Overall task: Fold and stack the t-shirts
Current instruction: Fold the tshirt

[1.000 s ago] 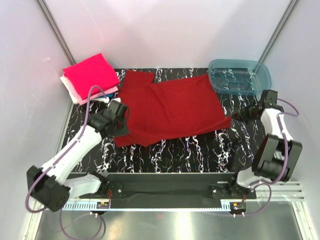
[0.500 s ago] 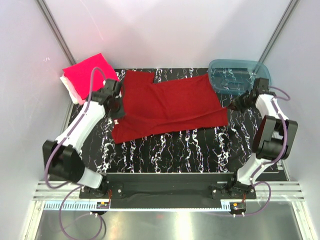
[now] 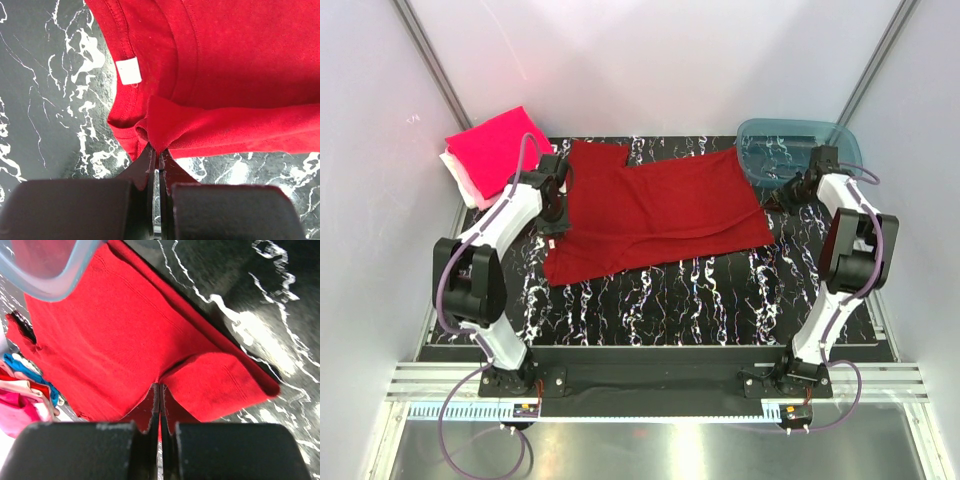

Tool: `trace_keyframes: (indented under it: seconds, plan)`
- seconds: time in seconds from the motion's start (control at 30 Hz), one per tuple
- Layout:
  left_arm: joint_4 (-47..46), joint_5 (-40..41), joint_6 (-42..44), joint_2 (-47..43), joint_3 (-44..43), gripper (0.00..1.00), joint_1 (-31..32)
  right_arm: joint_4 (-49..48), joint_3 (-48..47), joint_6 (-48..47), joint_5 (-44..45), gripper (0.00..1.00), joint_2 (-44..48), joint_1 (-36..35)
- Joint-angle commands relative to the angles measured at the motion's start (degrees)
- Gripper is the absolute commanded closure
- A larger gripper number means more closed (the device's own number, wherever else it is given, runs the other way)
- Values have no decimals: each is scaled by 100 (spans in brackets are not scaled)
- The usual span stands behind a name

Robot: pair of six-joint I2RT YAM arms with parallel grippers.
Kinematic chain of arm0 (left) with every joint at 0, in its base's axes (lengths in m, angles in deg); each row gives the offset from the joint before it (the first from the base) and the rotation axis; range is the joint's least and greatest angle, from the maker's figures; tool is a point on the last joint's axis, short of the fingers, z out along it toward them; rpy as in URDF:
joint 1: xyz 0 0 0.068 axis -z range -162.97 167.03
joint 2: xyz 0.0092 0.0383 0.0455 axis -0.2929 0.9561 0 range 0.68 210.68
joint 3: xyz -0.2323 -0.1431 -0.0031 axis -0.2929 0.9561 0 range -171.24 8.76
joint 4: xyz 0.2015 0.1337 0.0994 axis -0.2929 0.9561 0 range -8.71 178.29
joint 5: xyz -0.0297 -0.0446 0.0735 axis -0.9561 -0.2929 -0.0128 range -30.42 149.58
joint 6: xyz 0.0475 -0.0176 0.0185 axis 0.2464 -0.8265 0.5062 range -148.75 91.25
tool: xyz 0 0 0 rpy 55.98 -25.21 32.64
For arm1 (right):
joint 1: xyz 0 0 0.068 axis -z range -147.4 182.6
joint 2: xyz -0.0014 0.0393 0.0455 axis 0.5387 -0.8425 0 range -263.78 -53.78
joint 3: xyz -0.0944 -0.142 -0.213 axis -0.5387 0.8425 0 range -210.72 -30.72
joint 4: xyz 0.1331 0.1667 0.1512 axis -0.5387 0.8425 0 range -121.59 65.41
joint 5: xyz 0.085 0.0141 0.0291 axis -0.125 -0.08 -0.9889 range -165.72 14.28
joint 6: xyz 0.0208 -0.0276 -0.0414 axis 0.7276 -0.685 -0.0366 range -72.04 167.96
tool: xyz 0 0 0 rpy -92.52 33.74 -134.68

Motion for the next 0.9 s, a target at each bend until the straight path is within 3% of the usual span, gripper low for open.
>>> trace_keyframes:
  seconds: [0.0, 0.1, 0.3, 0.43, 0.47, 0.5, 0.6, 0.77, 0.87]
  plan:
    - [-23, 84, 182, 107, -348, 100, -97, -7, -408, -5, 61, 100, -187, -63]
    - [-6, 110, 191, 221, -375, 100, -141, 54, -636, -40, 104, 100, -416, -89]
    - [38, 67, 77, 660, -787, 79, -334, 335, -1268, -137, 289, 100, -986, -89]
    - [398, 22, -72, 627, -1280, 49, -449, 476, -1508, -382, -10, 40, -954, -98]
    - [381, 49, -186, 496, -1202, 38, -449, 407, -1385, -426, -1, 19, -813, -98]
    - [338, 49, -257, 146, -1088, 34, -449, 345, -1245, -462, 95, 11, -438, -98]
    - [-56, -39, -581, -740, -289, 26, -449, 406, -613, -689, 454, 1, 301, -89]
    - [-743, -512, -1232, -2140, 1659, 25, -449, 55, 784, -717, 456, 0, 1489, 42]
    - [-1217, -602, -1671, -2862, 2635, 20, -449, -200, 1716, -752, 386, 0, 2061, 104]
